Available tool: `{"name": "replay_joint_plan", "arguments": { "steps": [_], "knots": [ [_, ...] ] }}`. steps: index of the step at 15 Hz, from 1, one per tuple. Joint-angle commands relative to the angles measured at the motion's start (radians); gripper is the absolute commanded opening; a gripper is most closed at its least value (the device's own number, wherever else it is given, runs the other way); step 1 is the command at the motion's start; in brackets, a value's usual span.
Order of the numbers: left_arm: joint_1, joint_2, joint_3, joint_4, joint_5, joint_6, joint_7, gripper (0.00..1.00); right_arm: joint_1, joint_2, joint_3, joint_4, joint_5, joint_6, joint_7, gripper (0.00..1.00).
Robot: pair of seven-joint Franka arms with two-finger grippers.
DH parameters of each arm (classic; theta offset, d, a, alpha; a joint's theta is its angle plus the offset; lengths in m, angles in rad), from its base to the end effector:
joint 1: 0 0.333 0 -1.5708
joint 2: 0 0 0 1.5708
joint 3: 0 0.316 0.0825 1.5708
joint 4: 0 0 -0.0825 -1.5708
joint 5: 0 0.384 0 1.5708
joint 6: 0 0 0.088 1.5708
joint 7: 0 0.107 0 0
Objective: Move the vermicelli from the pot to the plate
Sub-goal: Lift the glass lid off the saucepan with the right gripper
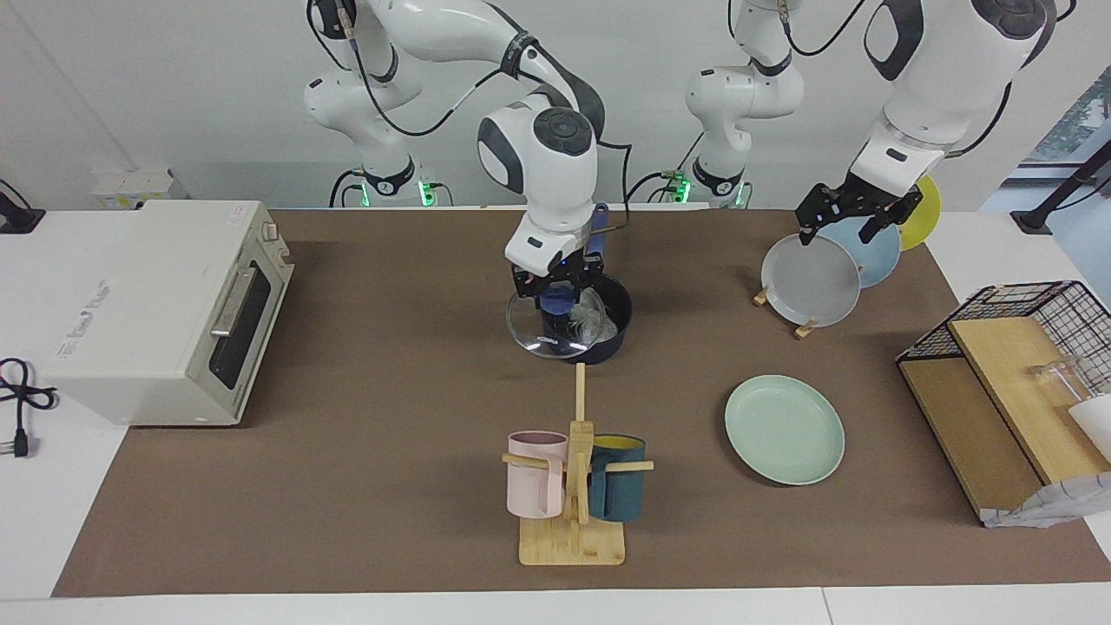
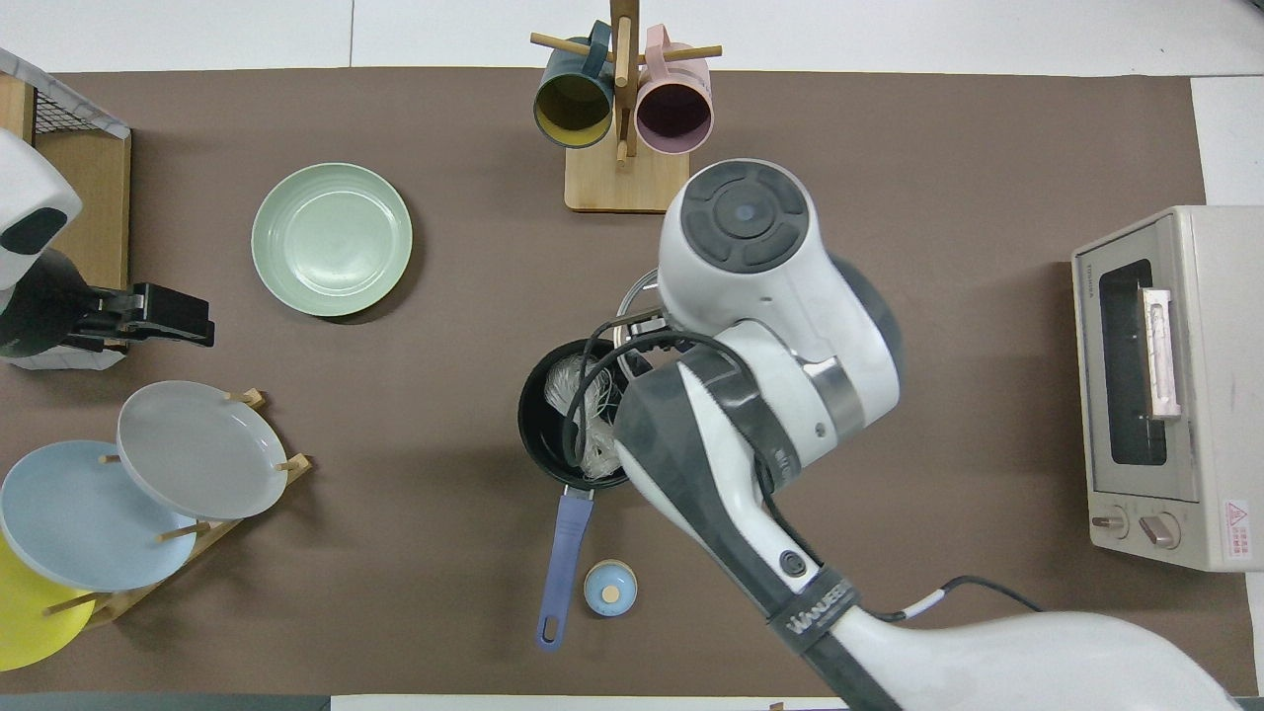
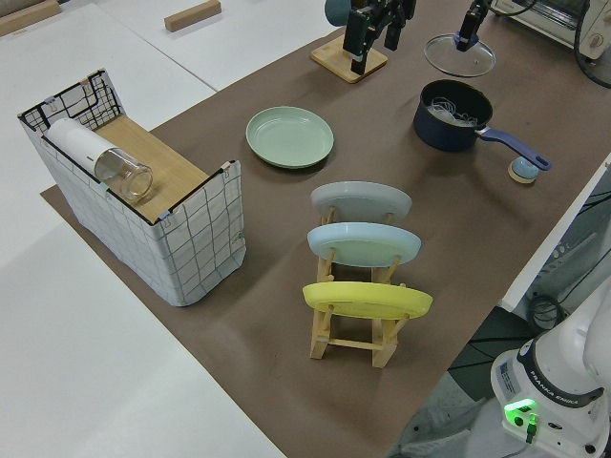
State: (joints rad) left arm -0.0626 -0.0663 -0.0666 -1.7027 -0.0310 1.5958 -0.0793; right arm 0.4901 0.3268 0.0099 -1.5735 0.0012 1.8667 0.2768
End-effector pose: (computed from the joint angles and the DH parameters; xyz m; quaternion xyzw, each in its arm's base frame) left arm 0.5286 -0.0731 0.6004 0.9994 -0.0241 -0.0216 0.0111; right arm 0.5742 0.3130 0.4497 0.9937 0.1109 -0.0164 0.0044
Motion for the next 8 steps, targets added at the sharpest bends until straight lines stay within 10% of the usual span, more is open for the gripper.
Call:
{"name": "replay_joint_plan", "arguments": {
  "steps": [1,8],
  "knots": [
    [-0.063,-0.024,0.001,-0.023,-0.009,-0.001,-0.028,1.00,-0.092,-0.029,0.009,-0.006,-0.018,-0.032,-0.158,0.59],
    [-0.560,0.124,-0.001,-0.279,-0.033,0.466,-0.601,1.00,-0.336,-0.037,0.010,-0.078,-0.032,0.046,-0.540,0.56]
  ]
}}
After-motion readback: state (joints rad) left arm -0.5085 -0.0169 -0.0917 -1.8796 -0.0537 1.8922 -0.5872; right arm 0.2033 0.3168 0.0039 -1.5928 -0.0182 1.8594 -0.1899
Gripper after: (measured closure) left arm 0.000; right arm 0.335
